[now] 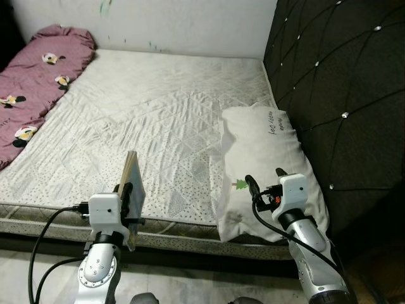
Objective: Clean up the room
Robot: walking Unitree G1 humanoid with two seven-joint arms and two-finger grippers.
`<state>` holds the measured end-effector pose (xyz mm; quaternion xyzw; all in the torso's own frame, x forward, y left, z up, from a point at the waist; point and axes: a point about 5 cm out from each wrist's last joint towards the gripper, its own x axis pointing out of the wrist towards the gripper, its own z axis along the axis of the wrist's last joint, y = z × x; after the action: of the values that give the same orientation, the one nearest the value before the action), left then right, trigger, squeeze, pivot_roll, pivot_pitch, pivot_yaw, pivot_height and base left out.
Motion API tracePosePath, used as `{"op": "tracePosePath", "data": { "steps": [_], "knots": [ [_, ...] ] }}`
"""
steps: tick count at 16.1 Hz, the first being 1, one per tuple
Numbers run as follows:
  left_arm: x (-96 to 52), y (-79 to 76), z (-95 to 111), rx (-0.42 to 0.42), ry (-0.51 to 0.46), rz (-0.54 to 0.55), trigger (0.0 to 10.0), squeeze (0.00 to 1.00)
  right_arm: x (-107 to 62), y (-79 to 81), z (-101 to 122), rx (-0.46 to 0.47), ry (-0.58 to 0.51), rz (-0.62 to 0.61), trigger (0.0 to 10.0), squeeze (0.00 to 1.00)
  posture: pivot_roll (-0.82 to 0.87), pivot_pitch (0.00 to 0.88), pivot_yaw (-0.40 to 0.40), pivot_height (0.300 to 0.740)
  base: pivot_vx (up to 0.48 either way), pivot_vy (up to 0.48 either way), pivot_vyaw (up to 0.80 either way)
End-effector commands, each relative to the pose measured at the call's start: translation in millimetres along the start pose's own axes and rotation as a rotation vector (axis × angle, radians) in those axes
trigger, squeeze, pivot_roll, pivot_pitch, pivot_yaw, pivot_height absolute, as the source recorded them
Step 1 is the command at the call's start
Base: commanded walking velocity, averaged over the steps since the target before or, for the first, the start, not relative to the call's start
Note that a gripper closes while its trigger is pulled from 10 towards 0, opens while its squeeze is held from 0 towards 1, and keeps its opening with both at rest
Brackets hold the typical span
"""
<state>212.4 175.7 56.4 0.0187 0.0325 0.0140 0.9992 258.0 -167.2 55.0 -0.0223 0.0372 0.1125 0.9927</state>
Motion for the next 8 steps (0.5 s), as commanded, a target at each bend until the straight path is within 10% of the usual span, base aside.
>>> {"op": "tracePosePath", "data": {
  "steps": [1, 8],
  "knots": [
    [2.5, 0.7, 11.4, -0.005, -0.063, -0.005, 10.0, 0.0, 2.7, 0.0, 5.0, -0.009, -0.022, 0.005, 10.0, 0.0, -0.04, 0.0, -0.004, 0.74, 0.255, 0.0, 0.0],
    [2.3, -0.3, 10.7, -0.008, -0.06, -0.012, 10.0, 0.0, 2.4, 0.2, 4.9, -0.012, -0.023, 0.008, 10.0, 0.0, -0.04, 0.0, -0.005, 0.74, 0.274, 0.0, 0.0]
  ]
}}
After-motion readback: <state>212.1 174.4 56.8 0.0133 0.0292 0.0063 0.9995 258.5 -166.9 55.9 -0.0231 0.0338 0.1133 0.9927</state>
